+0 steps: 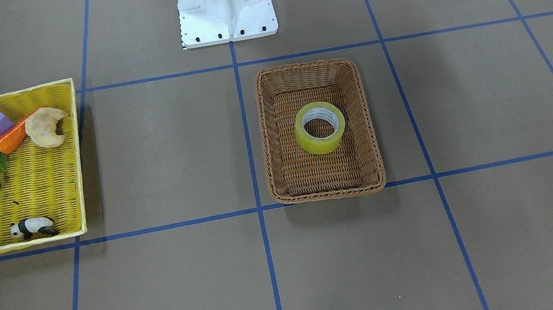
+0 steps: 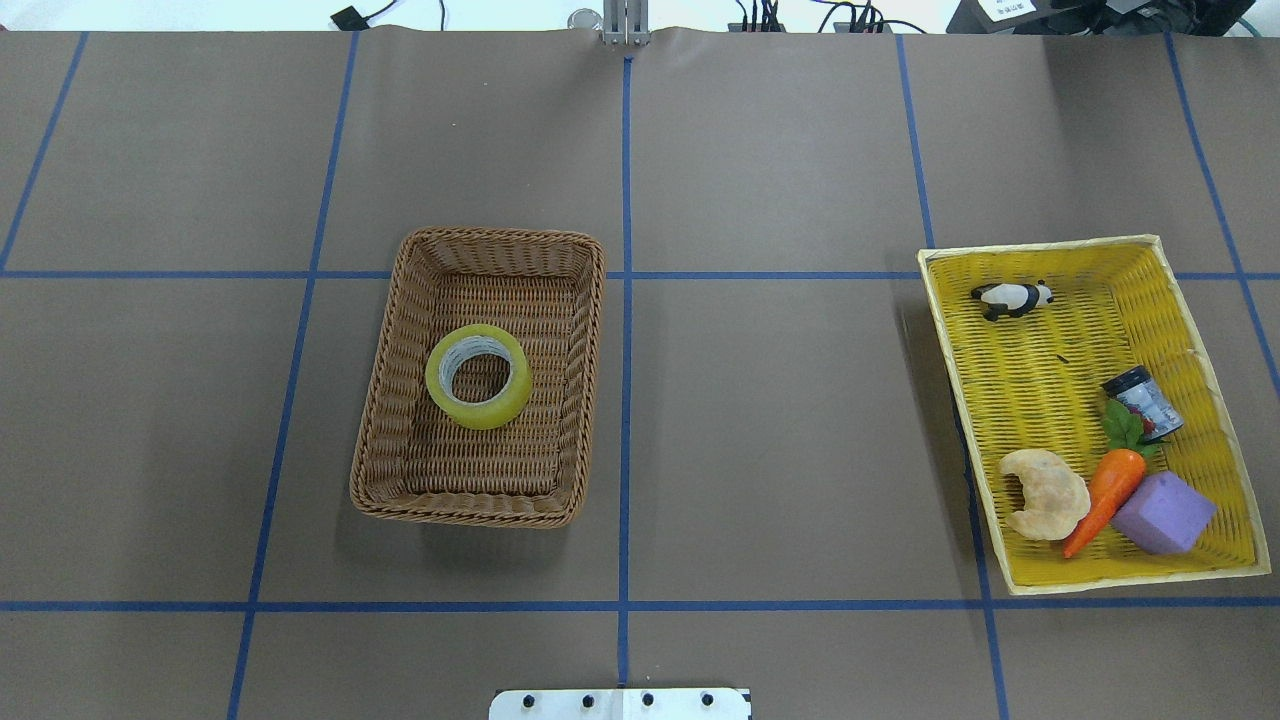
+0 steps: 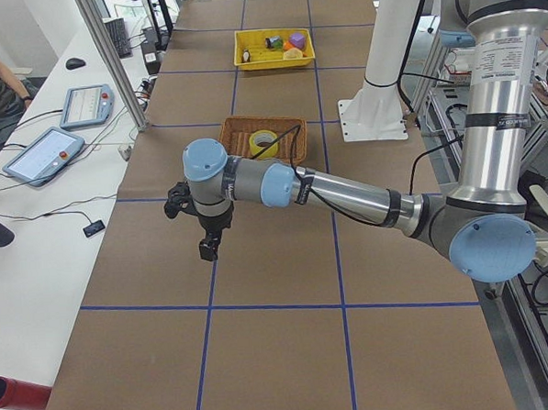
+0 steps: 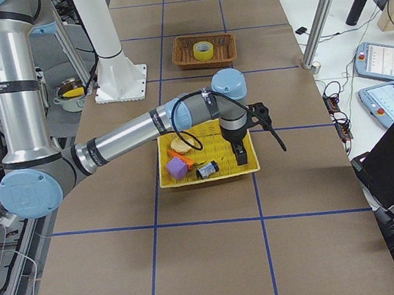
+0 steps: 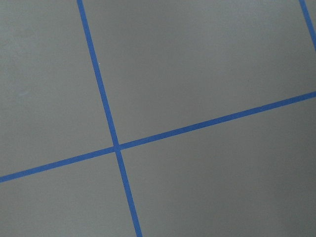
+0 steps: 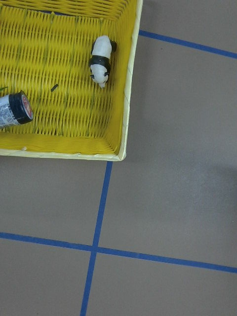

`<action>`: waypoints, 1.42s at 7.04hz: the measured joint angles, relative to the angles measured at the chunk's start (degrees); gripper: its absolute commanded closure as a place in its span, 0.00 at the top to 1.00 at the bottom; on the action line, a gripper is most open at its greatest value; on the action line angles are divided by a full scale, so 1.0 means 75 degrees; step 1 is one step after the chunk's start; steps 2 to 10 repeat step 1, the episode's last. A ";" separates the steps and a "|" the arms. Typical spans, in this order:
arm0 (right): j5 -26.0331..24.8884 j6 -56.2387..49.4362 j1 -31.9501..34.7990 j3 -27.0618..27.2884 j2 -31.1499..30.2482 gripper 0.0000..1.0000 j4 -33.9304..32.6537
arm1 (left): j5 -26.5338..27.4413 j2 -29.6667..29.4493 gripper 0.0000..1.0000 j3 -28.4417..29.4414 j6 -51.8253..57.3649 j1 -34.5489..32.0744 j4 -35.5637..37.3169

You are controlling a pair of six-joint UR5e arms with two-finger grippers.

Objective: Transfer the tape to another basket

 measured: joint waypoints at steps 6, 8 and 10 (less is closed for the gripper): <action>0.0014 0.0001 0.0001 0.0011 -0.0011 1.00 -0.0001 | 0.0003 0.0006 0.98 0.0005 -0.0001 -0.0004 -0.0010; 0.0014 0.0001 0.0001 0.0011 -0.0011 1.00 -0.0001 | 0.0003 0.0006 0.98 0.0005 -0.0001 -0.0004 -0.0010; 0.0014 0.0001 0.0001 0.0011 -0.0011 1.00 -0.0001 | 0.0003 0.0006 0.98 0.0005 -0.0001 -0.0004 -0.0010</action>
